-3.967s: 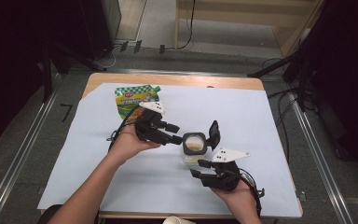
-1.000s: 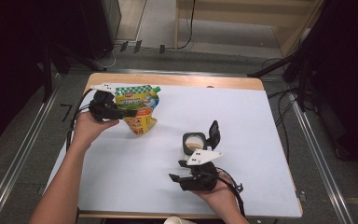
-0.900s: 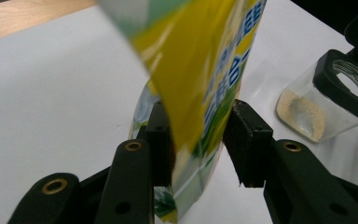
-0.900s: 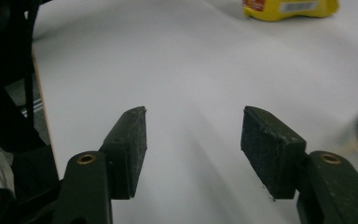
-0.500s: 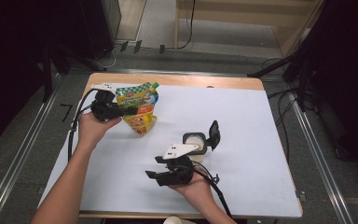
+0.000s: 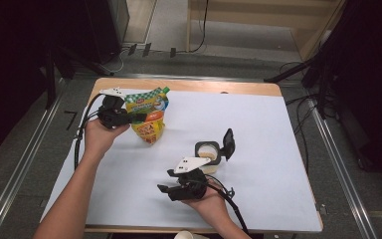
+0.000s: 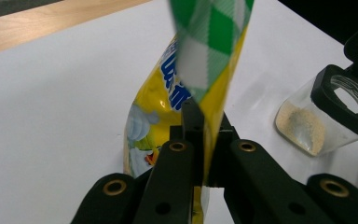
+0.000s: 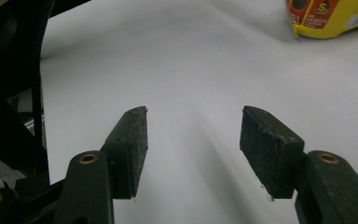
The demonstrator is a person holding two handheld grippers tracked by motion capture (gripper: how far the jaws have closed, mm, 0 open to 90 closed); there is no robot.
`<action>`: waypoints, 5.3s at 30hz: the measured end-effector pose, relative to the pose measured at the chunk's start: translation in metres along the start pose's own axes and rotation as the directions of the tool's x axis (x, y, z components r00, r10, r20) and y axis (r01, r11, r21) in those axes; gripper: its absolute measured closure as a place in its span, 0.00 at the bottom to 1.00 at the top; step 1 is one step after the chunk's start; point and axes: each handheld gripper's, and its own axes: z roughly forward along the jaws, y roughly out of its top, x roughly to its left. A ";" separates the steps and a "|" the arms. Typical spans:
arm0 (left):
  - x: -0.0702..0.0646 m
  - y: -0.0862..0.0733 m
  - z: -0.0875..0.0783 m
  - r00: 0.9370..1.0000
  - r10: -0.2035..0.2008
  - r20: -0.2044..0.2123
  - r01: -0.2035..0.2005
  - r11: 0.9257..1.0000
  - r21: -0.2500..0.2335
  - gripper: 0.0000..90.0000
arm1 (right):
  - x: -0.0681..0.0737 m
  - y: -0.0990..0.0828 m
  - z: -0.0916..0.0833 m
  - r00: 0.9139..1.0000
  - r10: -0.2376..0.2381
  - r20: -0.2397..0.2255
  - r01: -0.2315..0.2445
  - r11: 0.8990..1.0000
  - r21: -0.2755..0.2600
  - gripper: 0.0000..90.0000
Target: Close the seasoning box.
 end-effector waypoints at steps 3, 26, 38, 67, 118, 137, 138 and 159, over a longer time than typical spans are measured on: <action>-0.002 0.002 -0.005 1.000 0.001 0.007 -0.001 1.000 0.005 1.00 | 0.000 0.000 0.000 1.000 -0.008 0.005 0.008 1.000 0.004 0.48; -0.041 0.016 -0.041 0.985 0.039 0.170 -0.035 0.999 -0.028 1.00 | -0.005 -0.003 0.007 1.000 0.000 0.027 0.000 1.000 0.014 0.47; -0.067 0.017 -0.050 0.969 0.062 0.240 -0.059 0.998 -0.022 1.00 | -0.012 -0.002 0.017 0.997 0.014 0.076 -0.014 1.000 0.004 0.52; -0.107 0.019 -0.046 0.915 0.050 0.399 -0.049 0.999 -0.011 1.00 | -0.015 0.002 0.014 0.971 -0.001 0.238 0.037 0.988 -0.147 0.84; -0.136 0.018 0.012 0.968 0.031 0.249 -0.035 0.999 0.013 0.79 | 0.033 0.017 0.000 0.995 -0.095 0.027 0.098 0.985 -0.142 0.67; -0.142 0.022 0.025 0.974 0.020 0.225 -0.038 0.996 0.076 0.75 | 0.039 0.018 0.002 0.985 -0.164 0.048 0.169 0.979 -0.111 0.65; -0.142 0.023 0.026 0.976 0.023 0.215 -0.041 0.996 0.082 0.75 | 0.039 0.018 0.002 0.985 -0.167 0.047 0.172 0.979 -0.108 0.64; -0.139 0.042 0.041 0.977 -0.054 0.208 0.012 0.980 0.198 0.77 | 0.032 0.023 -0.004 0.992 -0.125 0.027 0.127 0.984 -0.125 0.67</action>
